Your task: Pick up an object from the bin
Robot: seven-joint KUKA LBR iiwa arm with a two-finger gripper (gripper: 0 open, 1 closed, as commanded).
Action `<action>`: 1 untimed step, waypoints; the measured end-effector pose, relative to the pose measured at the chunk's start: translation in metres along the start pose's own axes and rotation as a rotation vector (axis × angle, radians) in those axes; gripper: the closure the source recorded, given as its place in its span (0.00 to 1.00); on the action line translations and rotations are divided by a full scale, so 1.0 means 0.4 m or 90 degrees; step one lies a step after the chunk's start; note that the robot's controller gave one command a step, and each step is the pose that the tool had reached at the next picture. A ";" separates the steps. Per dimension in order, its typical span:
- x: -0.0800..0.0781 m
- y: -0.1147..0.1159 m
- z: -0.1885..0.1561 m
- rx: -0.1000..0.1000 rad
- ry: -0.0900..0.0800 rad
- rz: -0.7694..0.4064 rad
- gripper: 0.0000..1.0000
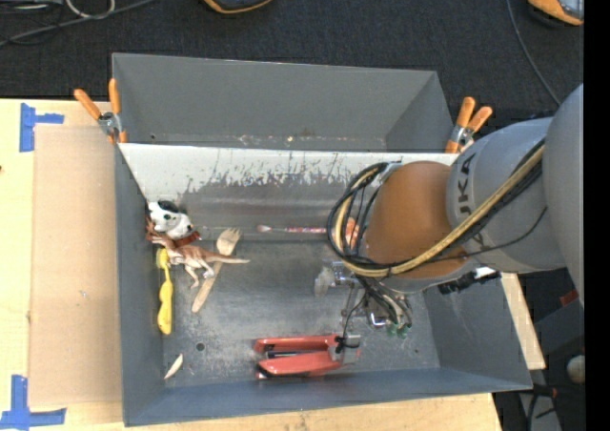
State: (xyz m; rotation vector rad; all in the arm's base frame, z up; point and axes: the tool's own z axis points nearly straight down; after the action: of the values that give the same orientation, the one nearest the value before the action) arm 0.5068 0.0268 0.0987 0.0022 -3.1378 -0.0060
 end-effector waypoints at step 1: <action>0.031 0.077 0.060 0.002 -0.008 0.042 0.00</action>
Offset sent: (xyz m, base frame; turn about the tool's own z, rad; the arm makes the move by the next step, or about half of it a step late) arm -0.0324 0.0428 -0.0270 -0.0763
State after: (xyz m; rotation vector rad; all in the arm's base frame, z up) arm 0.4944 0.0577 0.0750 -0.1027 -3.1489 -0.0020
